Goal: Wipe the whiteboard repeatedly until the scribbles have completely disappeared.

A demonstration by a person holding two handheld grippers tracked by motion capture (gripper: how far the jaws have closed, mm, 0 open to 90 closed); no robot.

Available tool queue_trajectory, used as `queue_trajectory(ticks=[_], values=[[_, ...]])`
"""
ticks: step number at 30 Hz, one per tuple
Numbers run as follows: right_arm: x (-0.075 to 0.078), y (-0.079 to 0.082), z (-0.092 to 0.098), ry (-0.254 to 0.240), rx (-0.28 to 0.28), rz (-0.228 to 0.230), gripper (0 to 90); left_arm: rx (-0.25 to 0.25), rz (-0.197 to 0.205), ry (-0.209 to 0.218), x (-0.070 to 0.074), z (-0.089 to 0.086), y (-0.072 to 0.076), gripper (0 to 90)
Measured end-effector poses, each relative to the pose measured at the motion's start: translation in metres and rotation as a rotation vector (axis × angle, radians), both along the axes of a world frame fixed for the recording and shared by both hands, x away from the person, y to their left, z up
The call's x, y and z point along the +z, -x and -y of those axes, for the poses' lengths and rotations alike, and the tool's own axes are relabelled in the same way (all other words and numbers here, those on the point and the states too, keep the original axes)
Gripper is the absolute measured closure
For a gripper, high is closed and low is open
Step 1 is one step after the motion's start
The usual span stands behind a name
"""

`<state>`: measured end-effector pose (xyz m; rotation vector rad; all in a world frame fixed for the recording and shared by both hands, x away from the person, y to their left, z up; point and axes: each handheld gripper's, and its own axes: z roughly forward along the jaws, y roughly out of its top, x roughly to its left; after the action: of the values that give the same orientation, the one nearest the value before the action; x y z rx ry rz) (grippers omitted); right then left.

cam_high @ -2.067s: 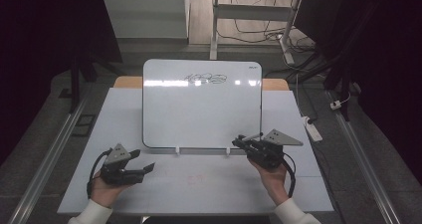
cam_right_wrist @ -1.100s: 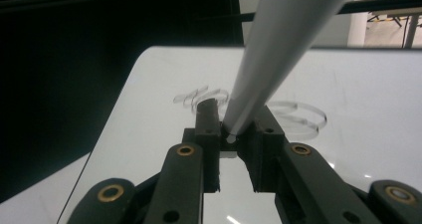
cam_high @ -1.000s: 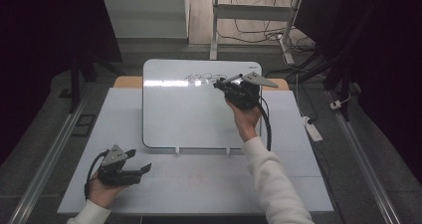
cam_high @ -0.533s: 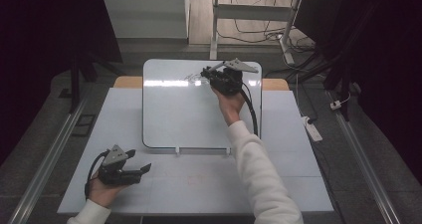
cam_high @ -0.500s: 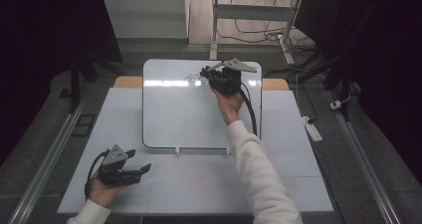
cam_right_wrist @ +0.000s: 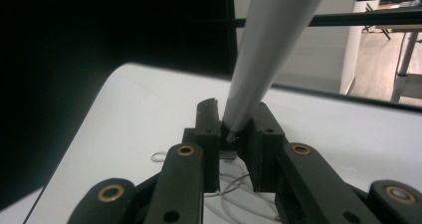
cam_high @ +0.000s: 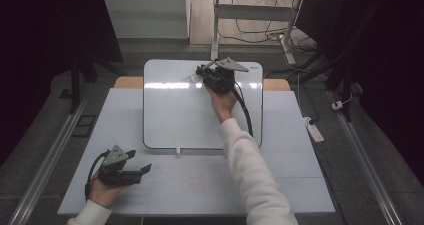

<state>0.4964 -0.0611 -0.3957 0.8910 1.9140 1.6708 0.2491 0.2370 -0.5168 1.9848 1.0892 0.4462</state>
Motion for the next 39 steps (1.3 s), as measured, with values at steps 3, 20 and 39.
queue_trajectory(ticks=[3, 20, 39], values=[[-0.011, 0.008, -0.022, 0.06, 0.102, -0.001, 77.9, 0.0, -0.006, -0.002, 0.0, 0.0, -0.001, 22.2], [-0.009, 0.005, -0.018, -0.044, -0.011, 0.009, 77.9, -0.002, 0.001, -0.001, 0.0, 0.001, 0.001, 22.2], [-0.021, 0.012, -0.038, 0.005, 0.061, 0.044, 78.0, 0.01, 0.014, 0.005, 0.002, 0.0, 0.002, 22.4]])
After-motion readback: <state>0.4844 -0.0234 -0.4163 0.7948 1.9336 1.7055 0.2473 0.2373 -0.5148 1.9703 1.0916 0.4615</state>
